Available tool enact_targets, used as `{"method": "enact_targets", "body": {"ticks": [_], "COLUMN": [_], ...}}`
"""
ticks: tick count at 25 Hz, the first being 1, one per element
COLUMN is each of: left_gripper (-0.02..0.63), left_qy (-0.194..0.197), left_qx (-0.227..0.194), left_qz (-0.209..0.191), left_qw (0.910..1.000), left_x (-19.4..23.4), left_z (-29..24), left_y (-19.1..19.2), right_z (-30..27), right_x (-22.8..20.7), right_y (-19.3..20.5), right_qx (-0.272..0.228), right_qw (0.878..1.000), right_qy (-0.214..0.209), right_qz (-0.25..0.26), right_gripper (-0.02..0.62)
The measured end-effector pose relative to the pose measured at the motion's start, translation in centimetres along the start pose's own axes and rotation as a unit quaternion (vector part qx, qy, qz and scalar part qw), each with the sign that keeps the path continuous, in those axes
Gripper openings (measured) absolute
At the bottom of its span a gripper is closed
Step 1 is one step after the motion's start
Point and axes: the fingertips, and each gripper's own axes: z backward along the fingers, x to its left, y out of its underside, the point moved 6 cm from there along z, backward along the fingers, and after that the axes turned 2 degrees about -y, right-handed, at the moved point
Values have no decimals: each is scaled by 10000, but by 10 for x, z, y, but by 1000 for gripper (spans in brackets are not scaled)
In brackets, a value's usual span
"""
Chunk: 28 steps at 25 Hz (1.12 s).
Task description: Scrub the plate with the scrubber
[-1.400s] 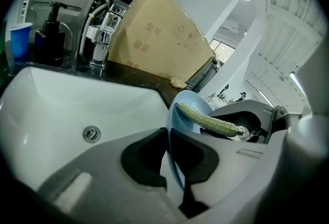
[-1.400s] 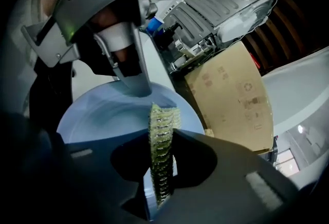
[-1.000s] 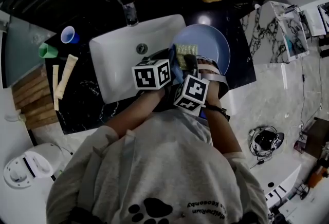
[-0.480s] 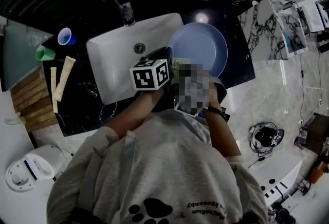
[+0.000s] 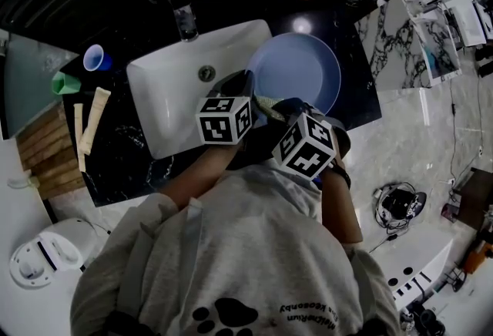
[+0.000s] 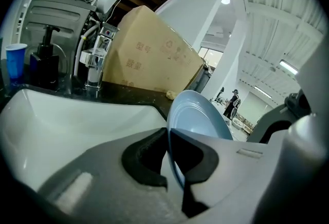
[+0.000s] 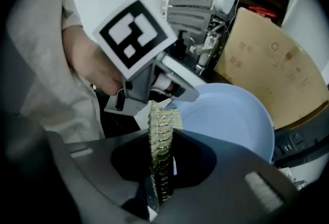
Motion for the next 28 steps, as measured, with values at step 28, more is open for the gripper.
{"method": "enact_targets", "body": {"ticks": [28], "left_gripper": [25], "left_qy": [180], "left_qx": [-96], "left_qz": [-127], "left_qw": [9997], "left_x": [-2], "left_z": [5], "left_y": [-6], "right_z": [19], "right_x": [-107], "right_y": [13], "right_qx": [548], "right_qw": [9000], "right_qy": [4051], "right_qz": [1513], "right_gripper": [69]}}
